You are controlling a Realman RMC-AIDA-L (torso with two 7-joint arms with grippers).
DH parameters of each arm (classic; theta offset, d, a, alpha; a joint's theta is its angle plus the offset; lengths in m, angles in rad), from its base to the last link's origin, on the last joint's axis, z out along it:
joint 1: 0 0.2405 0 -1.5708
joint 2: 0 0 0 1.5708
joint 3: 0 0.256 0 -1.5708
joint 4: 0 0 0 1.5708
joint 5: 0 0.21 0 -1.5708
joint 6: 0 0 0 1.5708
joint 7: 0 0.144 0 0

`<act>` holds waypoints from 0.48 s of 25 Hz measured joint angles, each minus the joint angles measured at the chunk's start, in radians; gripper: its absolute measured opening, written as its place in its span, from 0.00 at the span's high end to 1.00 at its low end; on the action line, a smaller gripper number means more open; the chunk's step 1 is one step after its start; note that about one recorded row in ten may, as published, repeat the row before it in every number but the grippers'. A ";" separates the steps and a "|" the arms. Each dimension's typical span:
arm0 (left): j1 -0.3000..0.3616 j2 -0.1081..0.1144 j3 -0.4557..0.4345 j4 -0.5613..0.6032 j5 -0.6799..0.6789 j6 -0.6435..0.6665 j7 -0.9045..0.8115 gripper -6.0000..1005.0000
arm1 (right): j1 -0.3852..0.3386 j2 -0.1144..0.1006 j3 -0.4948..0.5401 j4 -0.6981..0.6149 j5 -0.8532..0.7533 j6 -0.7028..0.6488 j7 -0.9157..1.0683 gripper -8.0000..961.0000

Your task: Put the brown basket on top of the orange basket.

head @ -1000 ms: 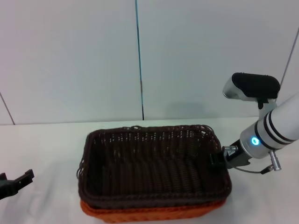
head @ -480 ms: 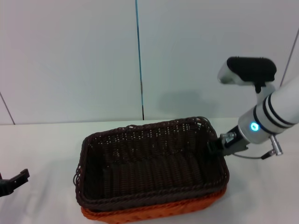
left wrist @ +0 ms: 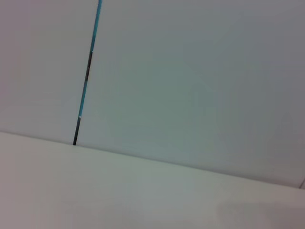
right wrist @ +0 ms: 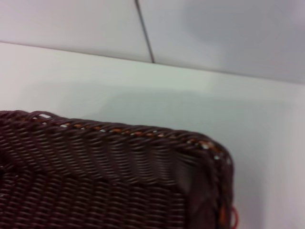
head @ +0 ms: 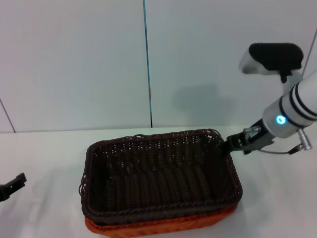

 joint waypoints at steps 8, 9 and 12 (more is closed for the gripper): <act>-0.012 -0.032 -0.061 -0.021 -0.032 -0.006 0.008 0.10 | -0.077 0.012 0.012 0.105 -0.171 -0.138 -0.002 0.19; -0.012 -0.035 -0.064 -0.024 -0.040 -0.005 0.009 0.10 | -0.111 0.018 0.003 0.131 -0.173 -0.190 -0.007 0.17; -0.019 -0.044 -0.078 -0.026 -0.052 -0.003 0.016 0.10 | -0.226 0.029 -0.068 0.193 -0.134 -0.397 -0.024 0.10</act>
